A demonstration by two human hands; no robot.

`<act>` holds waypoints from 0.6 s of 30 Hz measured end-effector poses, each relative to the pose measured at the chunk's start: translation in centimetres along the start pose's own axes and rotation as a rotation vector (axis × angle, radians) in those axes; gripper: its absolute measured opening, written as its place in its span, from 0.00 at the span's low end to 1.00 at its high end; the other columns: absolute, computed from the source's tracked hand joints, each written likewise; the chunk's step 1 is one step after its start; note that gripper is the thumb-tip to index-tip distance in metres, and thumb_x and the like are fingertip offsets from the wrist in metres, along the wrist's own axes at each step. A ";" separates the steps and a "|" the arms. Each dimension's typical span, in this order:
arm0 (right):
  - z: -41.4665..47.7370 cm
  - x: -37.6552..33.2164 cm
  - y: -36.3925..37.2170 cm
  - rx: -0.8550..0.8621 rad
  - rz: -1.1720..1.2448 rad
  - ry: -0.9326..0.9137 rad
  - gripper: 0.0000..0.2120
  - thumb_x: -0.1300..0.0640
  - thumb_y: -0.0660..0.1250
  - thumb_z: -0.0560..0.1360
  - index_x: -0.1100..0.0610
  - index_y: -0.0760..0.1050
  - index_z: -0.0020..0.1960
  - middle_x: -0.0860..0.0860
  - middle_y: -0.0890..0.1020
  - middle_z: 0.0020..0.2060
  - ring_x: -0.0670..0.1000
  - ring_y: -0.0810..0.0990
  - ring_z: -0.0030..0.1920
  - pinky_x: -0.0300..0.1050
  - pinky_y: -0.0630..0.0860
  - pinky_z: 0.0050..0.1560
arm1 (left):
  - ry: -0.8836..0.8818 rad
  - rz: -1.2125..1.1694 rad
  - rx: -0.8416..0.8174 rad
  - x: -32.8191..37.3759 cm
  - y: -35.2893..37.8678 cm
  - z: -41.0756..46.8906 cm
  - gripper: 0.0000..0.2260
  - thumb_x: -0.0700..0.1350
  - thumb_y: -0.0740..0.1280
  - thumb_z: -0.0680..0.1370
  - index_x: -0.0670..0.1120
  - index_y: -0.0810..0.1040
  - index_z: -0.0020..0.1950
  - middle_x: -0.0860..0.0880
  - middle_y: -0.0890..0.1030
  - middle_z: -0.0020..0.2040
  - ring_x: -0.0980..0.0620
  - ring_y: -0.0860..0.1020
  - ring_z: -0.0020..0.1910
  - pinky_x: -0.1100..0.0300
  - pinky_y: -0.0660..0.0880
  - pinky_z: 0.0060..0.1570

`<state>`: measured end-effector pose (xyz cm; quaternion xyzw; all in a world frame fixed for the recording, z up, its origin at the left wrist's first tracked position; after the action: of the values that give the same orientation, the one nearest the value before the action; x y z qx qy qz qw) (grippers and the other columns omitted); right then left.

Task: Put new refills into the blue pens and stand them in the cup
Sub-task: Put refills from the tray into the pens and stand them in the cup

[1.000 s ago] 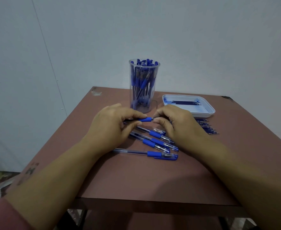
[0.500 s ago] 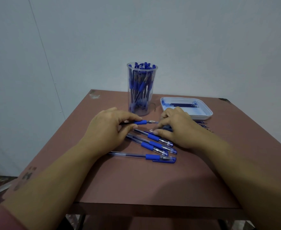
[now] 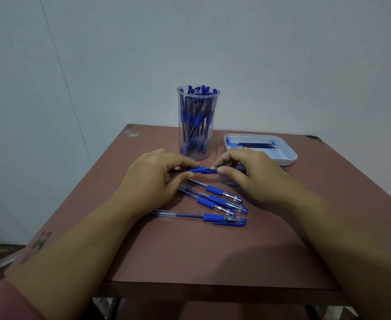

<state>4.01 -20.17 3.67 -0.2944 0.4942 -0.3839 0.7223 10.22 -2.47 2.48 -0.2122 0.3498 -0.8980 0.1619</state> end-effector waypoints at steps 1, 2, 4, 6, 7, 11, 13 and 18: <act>0.0 -0.1 0.2 0.009 0.003 -0.008 0.03 0.53 0.67 0.78 0.47 0.79 0.50 0.40 0.77 0.42 0.35 0.74 0.45 0.26 0.70 0.43 | 0.008 -0.010 -0.006 0.1 0.1 0.0 0.11 0.47 0.73 0.74 0.57 0.83 0.55 0.61 0.80 0.40 0.57 0.74 0.38 0.66 0.68 0.38; 0.0 -0.1 0.3 0.027 0.008 -0.013 0.03 0.53 0.67 0.77 0.46 0.79 0.49 0.41 0.77 0.42 0.37 0.75 0.45 0.28 0.71 0.43 | 0.015 -0.018 -0.004 0.2 0.2 0.0 0.10 0.48 0.73 0.74 0.57 0.83 0.55 0.59 0.82 0.41 0.56 0.74 0.38 0.64 0.69 0.38; 0.0 0.0 0.4 0.063 0.020 -0.016 0.04 0.53 0.68 0.77 0.43 0.78 0.47 0.43 0.79 0.42 0.40 0.76 0.45 0.33 0.73 0.45 | 0.035 -0.010 0.011 0.4 0.2 0.1 0.10 0.49 0.71 0.74 0.56 0.83 0.55 0.57 0.83 0.42 0.56 0.74 0.37 0.62 0.70 0.38; 0.0 0.1 0.6 0.083 0.039 -0.026 0.05 0.54 0.68 0.77 0.43 0.78 0.47 0.44 0.79 0.42 0.41 0.77 0.44 0.33 0.73 0.44 | 0.078 0.025 0.027 0.8 0.2 0.2 0.10 0.48 0.69 0.74 0.55 0.84 0.54 0.57 0.84 0.43 0.55 0.74 0.37 0.57 0.71 0.38; -0.1 0.1 0.7 0.093 0.049 -0.036 0.05 0.55 0.68 0.77 0.44 0.78 0.47 0.44 0.79 0.41 0.40 0.77 0.44 0.31 0.71 0.44 | 0.093 0.037 0.036 0.9 0.1 0.1 0.10 0.48 0.69 0.74 0.55 0.84 0.54 0.57 0.84 0.44 0.54 0.74 0.36 0.55 0.72 0.38; -0.3 -0.4 0.8 0.112 0.085 -0.054 0.03 0.55 0.67 0.78 0.48 0.78 0.49 0.41 0.78 0.40 0.40 0.75 0.44 0.27 0.68 0.43 | 0.086 0.028 0.059 1.1 -0.2 0.1 0.09 0.48 0.69 0.74 0.54 0.84 0.54 0.58 0.84 0.44 0.55 0.74 0.37 0.52 0.74 0.39; -0.3 -0.2 1.0 0.080 0.141 -0.039 0.03 0.53 0.66 0.78 0.49 0.78 0.51 0.40 0.77 0.38 0.39 0.75 0.41 0.28 0.69 0.42 | 0.074 0.035 0.051 1.3 -0.2 0.1 0.10 0.50 0.68 0.75 0.54 0.83 0.55 0.59 0.83 0.45 0.57 0.73 0.38 0.52 0.74 0.39; -0.1 1.2 -0.4 0.140 0.300 0.063 0.04 0.53 0.65 0.79 0.46 0.78 0.49 0.51 0.79 0.40 0.50 0.76 0.39 0.44 0.77 0.43 | 0.010 0.121 -0.101 1.5 -0.4 -0.7 0.24 0.63 0.60 0.76 0.54 0.75 0.68 0.57 0.80 0.59 0.54 0.76 0.54 0.52 0.75 0.52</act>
<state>4.05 -21.36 3.38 -0.1542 0.5270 -0.3141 0.7745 8.55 -2.44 2.74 -0.1941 0.4078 -0.8688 0.2029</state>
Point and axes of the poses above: each hand's wrist, its own z-axis towards the middle knuckle, its own y-axis out of the palm, x = y × z, the point moved 6 cm from there along z, towards the middle knuckle
